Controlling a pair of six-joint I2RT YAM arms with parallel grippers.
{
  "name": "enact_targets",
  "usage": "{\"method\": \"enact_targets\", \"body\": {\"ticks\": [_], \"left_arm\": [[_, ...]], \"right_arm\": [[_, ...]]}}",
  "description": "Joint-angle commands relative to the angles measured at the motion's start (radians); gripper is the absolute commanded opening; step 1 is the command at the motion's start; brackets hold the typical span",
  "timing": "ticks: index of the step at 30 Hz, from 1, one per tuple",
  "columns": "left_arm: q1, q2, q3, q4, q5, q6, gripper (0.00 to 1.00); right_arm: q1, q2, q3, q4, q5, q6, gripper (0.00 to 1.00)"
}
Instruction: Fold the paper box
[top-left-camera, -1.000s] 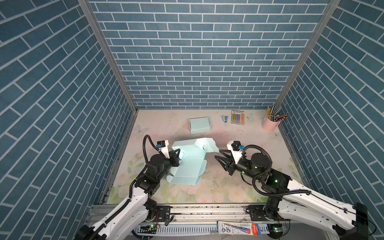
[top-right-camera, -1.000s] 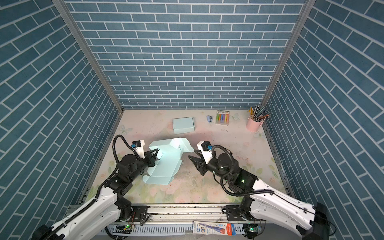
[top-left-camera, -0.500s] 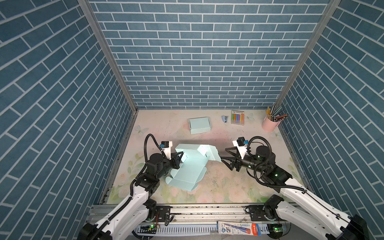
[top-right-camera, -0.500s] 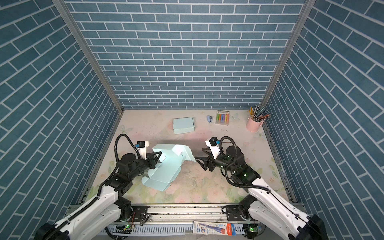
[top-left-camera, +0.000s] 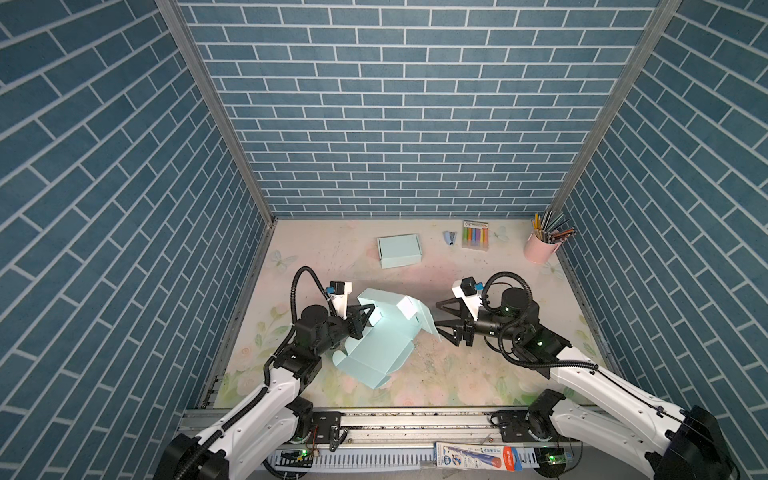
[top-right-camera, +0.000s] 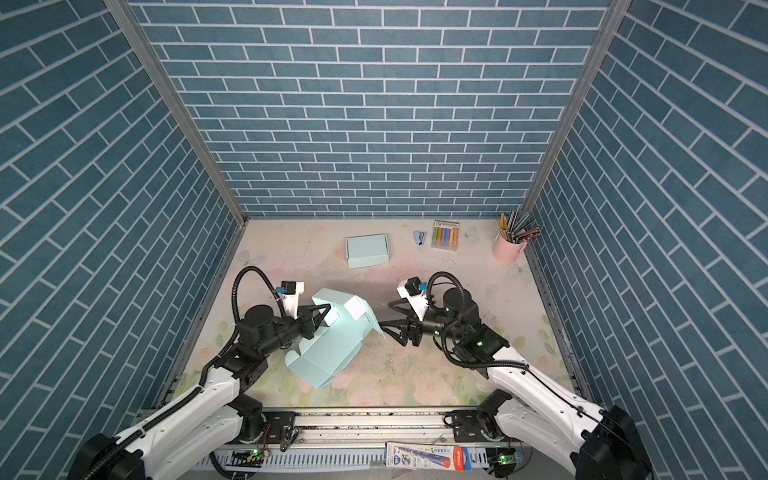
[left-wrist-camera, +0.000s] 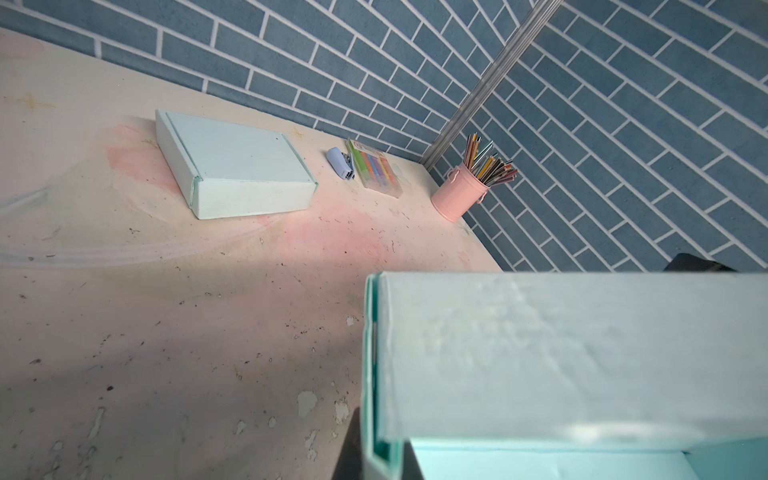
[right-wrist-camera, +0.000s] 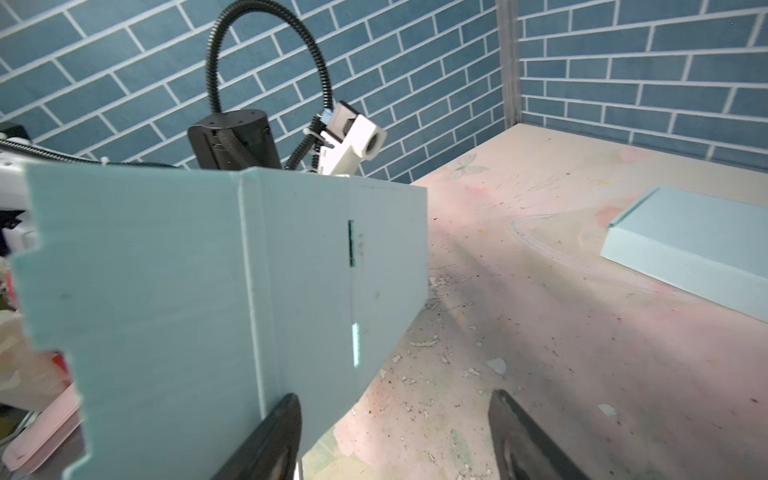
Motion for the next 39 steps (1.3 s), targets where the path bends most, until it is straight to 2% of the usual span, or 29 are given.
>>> {"method": "enact_targets", "body": {"ticks": [1, 6, 12, 17, 21, 25, 28, 30, 34, 36, 39], "left_arm": [[-0.010, 0.025, 0.007, 0.012, -0.005, 0.014, 0.00], [-0.016, 0.041, 0.016, -0.006, -0.025, 0.020, 0.00], [-0.029, 0.032, 0.016, -0.016, -0.068, 0.012, 0.00], [-0.104, 0.058, 0.020, -0.022, -0.259, -0.048, 0.00], [-0.173, 0.080, 0.033, -0.041, -0.390, -0.074, 0.00], [-0.172, 0.072, 0.020, -0.030, -0.395, -0.080, 0.00], [-0.172, 0.060, 0.013, 0.005, -0.318, -0.052, 0.00], [-0.173, 0.059, 0.017, 0.016, -0.257, -0.028, 0.00], [-0.159, 0.053, 0.042, -0.050, -0.210, 0.017, 0.00], [-0.138, 0.048, 0.039, -0.050, -0.165, 0.024, 0.00], [-0.138, 0.055, 0.046, -0.048, -0.130, 0.036, 0.00]], "right_arm": [[0.061, 0.032, 0.060, 0.014, -0.001, -0.080, 0.72], [0.119, 0.069, 0.078, 0.004, 0.073, -0.104, 0.72], [0.135, 0.128, 0.103, -0.019, 0.341, -0.079, 0.70], [0.227, 0.191, 0.142, -0.025, 0.574, -0.074, 0.65], [0.263, 0.238, 0.167, -0.048, 0.662, -0.057, 0.63], [0.270, 0.202, 0.140, -0.036, 0.617, -0.055, 0.65], [0.267, 0.125, 0.056, 0.040, 0.562, -0.061, 0.71], [0.260, 0.082, 0.045, 0.003, 0.533, -0.078, 0.73], [0.257, -0.057, 0.014, -0.073, 0.499, -0.092, 0.77], [0.243, -0.146, -0.021, -0.072, 0.425, -0.083, 0.79], [0.217, -0.196, -0.042, -0.066, 0.354, -0.051, 0.82]]}}
